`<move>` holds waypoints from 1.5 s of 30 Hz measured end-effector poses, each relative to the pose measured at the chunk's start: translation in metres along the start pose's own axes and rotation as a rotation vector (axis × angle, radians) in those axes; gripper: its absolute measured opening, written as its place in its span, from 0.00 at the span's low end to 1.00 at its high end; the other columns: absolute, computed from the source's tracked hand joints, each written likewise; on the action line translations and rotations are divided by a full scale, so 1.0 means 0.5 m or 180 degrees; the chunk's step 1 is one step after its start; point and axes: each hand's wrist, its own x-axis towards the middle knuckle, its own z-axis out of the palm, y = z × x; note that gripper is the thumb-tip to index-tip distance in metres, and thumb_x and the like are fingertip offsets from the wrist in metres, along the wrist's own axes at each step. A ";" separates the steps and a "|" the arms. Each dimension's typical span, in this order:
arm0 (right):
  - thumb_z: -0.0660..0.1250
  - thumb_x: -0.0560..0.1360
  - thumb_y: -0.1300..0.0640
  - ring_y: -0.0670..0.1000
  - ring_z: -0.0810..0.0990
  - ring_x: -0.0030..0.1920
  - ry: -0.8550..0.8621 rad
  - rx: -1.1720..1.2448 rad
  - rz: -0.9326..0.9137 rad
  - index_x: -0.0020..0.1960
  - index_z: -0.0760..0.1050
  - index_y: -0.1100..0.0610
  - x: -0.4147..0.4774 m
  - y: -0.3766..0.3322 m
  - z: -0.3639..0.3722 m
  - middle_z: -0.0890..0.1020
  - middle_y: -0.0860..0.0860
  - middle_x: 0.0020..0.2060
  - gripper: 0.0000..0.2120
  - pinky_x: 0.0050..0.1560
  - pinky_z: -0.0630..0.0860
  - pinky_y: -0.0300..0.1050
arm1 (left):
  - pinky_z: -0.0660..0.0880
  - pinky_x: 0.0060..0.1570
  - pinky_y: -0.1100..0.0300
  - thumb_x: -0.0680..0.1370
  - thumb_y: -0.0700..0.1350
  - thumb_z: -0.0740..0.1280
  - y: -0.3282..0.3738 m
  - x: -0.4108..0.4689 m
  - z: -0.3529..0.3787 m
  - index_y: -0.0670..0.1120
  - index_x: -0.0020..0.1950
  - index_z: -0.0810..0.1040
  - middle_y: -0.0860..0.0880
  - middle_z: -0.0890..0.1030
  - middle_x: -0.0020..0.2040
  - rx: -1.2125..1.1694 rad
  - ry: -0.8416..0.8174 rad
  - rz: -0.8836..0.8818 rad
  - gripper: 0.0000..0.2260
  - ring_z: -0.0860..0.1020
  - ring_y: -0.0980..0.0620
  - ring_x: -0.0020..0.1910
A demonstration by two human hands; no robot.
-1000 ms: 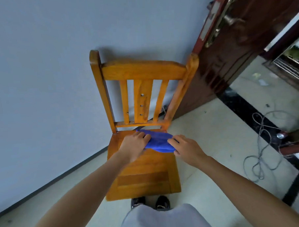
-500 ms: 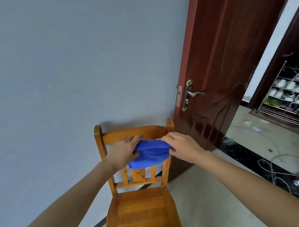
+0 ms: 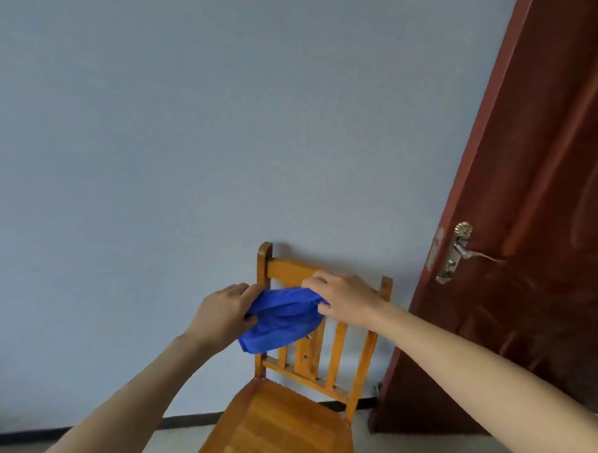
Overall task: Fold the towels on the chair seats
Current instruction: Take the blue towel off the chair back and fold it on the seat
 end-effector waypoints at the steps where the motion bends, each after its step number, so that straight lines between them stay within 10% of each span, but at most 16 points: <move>1: 0.58 0.75 0.62 0.54 0.74 0.57 -0.0005 0.0065 -0.0181 0.65 0.69 0.57 0.011 -0.020 0.008 0.74 0.52 0.60 0.18 0.45 0.71 0.44 | 0.70 0.36 0.61 0.71 0.44 0.61 0.005 -0.037 -0.017 0.49 0.58 0.74 0.50 0.81 0.45 0.0012 -0.0122 -0.0357 0.16 0.79 0.49 0.42; 11: 0.61 0.71 0.66 0.57 0.77 0.45 -0.0141 0.1180 -0.2635 0.56 0.74 0.61 0.075 -0.467 0.130 0.80 0.57 0.48 0.14 0.43 0.77 0.51 | 0.73 0.49 0.56 0.72 0.42 0.64 0.088 -0.558 -0.234 0.49 0.61 0.74 0.51 0.79 0.55 0.0881 -0.0444 -0.2980 0.18 0.76 0.50 0.55; 23: 0.65 0.60 0.63 0.51 0.80 0.32 0.0312 0.1830 -0.5002 0.46 0.74 0.55 -0.051 -1.075 0.041 0.80 0.51 0.36 0.14 0.28 0.73 0.36 | 0.70 0.22 0.68 0.60 0.49 0.60 0.336 -1.044 -0.498 0.54 0.48 0.68 0.58 0.79 0.32 0.2545 0.0326 -0.4272 0.17 0.79 0.58 0.29; 45: 0.54 0.58 0.52 0.41 0.77 0.31 0.0538 0.1687 -0.5898 0.44 0.66 0.46 -0.072 -1.681 0.173 0.76 0.40 0.32 0.14 0.24 0.68 0.31 | 0.69 0.20 0.68 0.55 0.47 0.67 0.244 -1.509 -0.581 0.56 0.45 0.68 0.58 0.76 0.29 0.2624 0.0443 -0.5256 0.20 0.75 0.61 0.26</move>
